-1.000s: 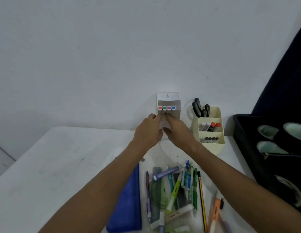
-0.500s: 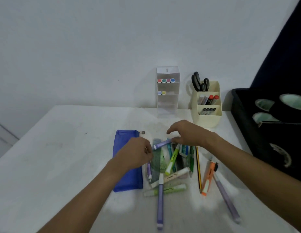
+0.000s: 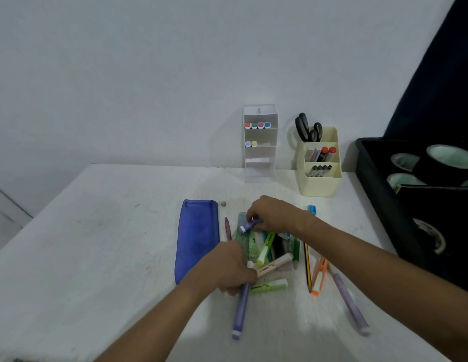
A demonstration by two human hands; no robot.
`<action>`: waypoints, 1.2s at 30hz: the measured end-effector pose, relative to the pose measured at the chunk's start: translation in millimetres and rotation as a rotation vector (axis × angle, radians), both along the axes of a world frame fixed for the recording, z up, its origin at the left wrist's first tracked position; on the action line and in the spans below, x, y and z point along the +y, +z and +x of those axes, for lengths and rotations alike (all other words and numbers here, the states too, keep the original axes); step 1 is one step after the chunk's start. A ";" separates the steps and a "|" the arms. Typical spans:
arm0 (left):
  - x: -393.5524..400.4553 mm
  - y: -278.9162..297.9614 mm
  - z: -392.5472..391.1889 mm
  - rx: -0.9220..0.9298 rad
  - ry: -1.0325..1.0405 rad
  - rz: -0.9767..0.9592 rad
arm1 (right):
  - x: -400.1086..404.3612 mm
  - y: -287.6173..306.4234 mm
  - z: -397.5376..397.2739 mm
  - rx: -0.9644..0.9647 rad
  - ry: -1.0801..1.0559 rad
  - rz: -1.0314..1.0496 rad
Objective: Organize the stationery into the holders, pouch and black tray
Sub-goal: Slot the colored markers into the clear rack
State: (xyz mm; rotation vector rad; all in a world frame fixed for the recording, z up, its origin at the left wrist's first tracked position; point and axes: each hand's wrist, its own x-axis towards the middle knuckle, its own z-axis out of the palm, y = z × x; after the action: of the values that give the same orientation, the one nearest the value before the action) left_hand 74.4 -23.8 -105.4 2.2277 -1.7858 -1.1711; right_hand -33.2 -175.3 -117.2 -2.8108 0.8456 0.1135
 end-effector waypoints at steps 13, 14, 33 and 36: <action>-54.4 74.2 44.7 0.233 0.323 -0.495 | -13.1 51.7 -8.6 -0.675 -0.230 0.324; -60.4 79.9 45.7 0.268 0.366 -0.464 | -14.8 58.3 -10.2 -0.720 -0.251 0.334; -138.5 107.7 17.6 -0.253 0.073 -0.696 | -48.1 97.2 -36.5 -1.140 -0.379 -0.069; -146.6 103.1 12.1 -0.271 0.076 -0.771 | -53.1 89.7 -34.6 -1.109 -0.397 -0.090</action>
State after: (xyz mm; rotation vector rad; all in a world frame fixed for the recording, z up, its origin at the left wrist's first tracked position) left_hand 86.5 -170.3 -2.3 1.9844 -1.7840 -0.0963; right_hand -67.8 -228.4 -27.6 -2.1271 1.0173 -1.3882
